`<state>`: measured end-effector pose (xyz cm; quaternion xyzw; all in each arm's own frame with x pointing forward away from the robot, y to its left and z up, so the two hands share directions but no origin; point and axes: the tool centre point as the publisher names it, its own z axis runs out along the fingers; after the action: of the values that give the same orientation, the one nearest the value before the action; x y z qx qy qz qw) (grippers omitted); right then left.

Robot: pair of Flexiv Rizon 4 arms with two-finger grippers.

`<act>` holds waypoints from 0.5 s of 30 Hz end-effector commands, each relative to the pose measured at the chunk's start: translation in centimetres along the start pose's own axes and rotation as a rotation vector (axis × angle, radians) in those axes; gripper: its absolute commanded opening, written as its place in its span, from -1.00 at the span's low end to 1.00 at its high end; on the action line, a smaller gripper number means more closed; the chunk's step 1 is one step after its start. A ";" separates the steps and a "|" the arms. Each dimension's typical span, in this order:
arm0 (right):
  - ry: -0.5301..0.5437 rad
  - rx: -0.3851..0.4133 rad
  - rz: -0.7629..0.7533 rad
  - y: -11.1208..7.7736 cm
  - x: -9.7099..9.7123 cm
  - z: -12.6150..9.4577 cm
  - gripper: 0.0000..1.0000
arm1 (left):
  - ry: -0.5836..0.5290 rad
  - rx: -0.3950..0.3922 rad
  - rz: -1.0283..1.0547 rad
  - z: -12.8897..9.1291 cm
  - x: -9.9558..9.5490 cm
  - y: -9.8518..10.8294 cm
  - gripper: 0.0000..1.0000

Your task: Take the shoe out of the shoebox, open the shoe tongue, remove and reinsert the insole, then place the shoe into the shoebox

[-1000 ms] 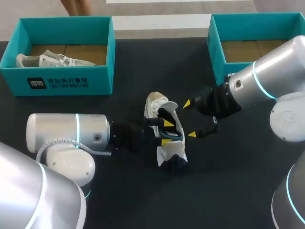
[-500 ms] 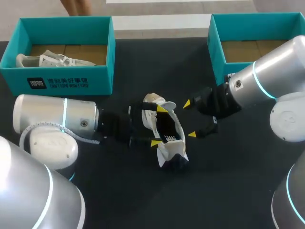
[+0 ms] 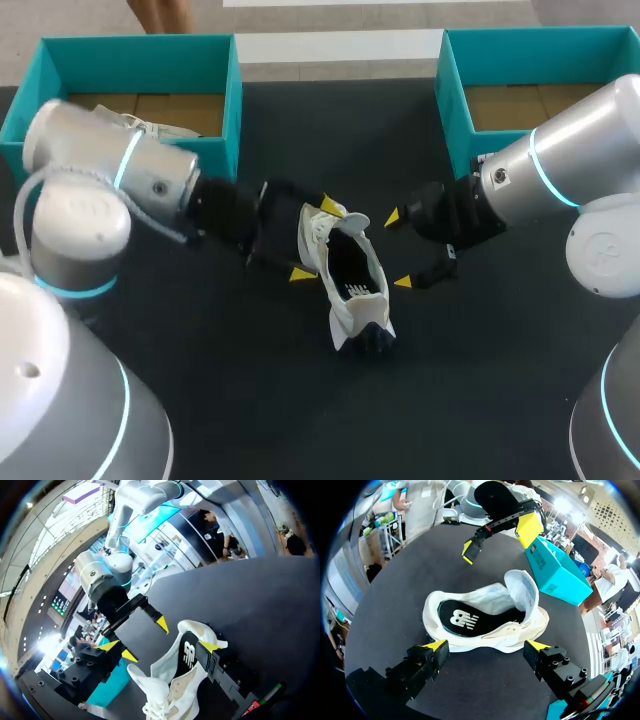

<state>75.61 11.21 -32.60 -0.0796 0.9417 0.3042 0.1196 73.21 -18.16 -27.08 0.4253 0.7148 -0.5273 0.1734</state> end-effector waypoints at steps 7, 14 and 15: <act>-0.003 0.002 0.000 0.0 0.1 0.1 1.00 | 0.893 0.078 0.033 -0.1 0.2 -0.3 1.00; -0.012 0.013 -0.002 -0.8 -0.4 -1.6 1.00 | 0.893 0.078 0.033 -0.1 0.2 -0.3 1.00; -0.010 0.021 -0.006 -1.1 -0.6 -2.2 1.00 | 0.893 0.078 0.033 -0.1 0.2 -0.3 1.00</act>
<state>76.34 10.48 -32.48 -0.0777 0.9427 0.2981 0.1285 72.28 -17.74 -27.16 0.5395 0.7124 -0.4487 0.0102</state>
